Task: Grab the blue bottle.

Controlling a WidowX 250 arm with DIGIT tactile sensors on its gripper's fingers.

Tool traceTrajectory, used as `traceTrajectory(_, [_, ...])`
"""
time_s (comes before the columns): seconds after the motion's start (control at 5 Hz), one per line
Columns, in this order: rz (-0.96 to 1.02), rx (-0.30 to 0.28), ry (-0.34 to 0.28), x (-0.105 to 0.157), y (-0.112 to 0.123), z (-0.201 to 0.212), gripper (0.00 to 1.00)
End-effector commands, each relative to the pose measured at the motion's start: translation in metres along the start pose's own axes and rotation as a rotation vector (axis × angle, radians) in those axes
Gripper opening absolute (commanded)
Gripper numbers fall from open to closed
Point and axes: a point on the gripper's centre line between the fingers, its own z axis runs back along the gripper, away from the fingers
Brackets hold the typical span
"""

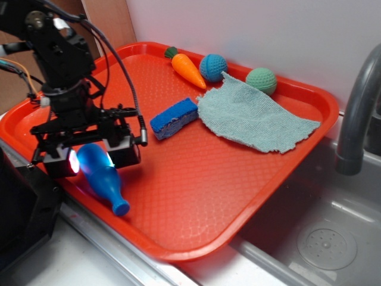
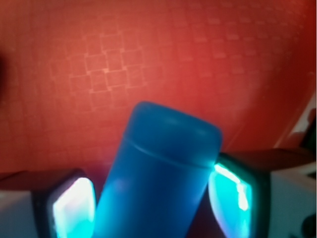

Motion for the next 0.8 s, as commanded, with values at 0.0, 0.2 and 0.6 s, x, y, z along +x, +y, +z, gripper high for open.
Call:
traceTrajectory(0.0, [-0.524, 0.008, -0.035, 0.020, -0.023, 0.021, 0.00])
traceTrajectory(0.2, [-0.771, -0.032, 0.038, 0.026, -0.030, 0.037, 0.00])
traceTrajectory(0.6, [-0.957, -0.005, -0.083, 0.039, -0.004, 0.123, 0.00])
